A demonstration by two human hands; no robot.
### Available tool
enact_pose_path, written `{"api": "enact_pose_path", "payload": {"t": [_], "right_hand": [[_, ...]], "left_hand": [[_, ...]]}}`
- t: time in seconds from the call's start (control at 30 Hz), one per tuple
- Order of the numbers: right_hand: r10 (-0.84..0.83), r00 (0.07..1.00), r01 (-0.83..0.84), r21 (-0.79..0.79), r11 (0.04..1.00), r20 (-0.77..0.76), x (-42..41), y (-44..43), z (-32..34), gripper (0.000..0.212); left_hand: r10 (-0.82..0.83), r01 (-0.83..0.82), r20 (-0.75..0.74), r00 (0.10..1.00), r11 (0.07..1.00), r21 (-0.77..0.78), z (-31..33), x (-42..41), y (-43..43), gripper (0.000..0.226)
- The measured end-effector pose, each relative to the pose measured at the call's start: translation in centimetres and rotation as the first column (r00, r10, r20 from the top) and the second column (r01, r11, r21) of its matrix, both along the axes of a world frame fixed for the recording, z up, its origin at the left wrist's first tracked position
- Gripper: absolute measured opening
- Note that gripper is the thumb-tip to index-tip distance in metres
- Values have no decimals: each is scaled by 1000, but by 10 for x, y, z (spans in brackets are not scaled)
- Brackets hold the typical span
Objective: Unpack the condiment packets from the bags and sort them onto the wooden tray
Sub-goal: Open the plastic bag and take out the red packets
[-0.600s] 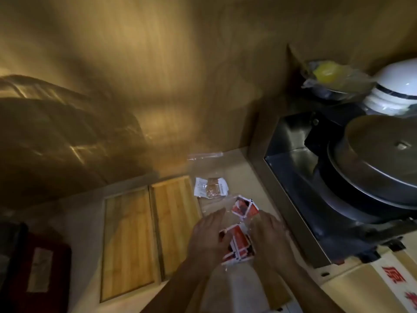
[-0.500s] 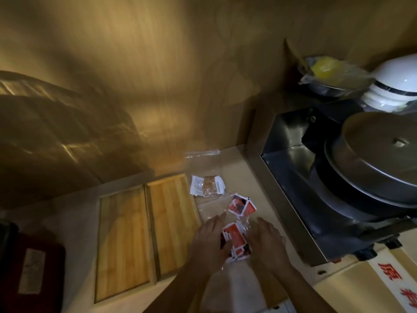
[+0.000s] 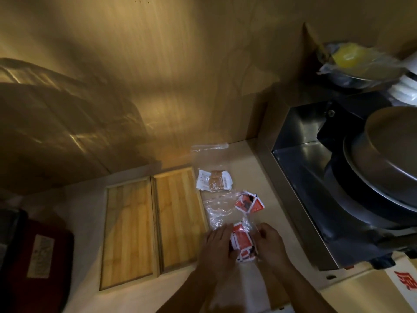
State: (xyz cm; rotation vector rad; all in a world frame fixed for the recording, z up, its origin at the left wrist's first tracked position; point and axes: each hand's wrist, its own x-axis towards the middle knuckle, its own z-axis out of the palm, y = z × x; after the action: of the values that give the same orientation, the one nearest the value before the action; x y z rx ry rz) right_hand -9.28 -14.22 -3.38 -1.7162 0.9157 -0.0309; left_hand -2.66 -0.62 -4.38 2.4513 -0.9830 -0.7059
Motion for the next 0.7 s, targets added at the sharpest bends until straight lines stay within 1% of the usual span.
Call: {"api": "enact_pose_path", "payload": {"t": [0.07,0.13,0.2,0.23,0.3,0.33,0.4,0.5,0.57,0.6,0.63,0.67,0.7], "right_hand": [[12,999,-13,30,999,52,0,-1,5,19],[28,995,-38,114,993,92,-2,-1,11,19],[51,993,-71,193,979,109,-3,-5,13,20],[67,991,-91,226,970,113,-4,-7,14,21],[67,989,-106,311,944,133,-4,-10,19,21],[78,987,-123,344,931,142,-5,-13,23,22],[92,983,-148,389,909,159,-7,-16,29,25],[147,968,-226,454,862,204,-10,-21,36,27],[199,956,-278,461,843,214,-11,-25,39,18],[210,954,-290,469,834,215,-12,-27,41,14],[217,952,-297,478,826,216,-12,-30,41,13],[215,952,-296,486,823,216,-13,-31,42,14],[202,956,-285,500,818,215,-14,-33,41,15]], "left_hand": [[49,-50,-49,998,999,-20,-1,0,-1,58],[159,-171,-116,981,980,-105,2,2,-2,45],[259,-294,-190,947,938,-183,9,9,-2,28],[292,-337,-233,928,923,-184,15,13,-2,23],[329,-406,-344,880,895,-183,18,24,0,20],[338,-443,-399,852,872,-208,20,29,0,20],[378,-506,-439,815,834,-220,22,38,0,31],[393,-457,-291,873,866,-201,32,53,-4,61],[358,-419,-290,887,890,-183,39,65,-10,68],[318,-365,-264,911,918,-154,41,69,-14,68],[271,-294,-210,939,952,-86,45,72,-17,65],[230,-241,-177,957,970,-39,46,75,-20,58],[210,-218,-179,961,976,-22,49,77,-23,47]]}}
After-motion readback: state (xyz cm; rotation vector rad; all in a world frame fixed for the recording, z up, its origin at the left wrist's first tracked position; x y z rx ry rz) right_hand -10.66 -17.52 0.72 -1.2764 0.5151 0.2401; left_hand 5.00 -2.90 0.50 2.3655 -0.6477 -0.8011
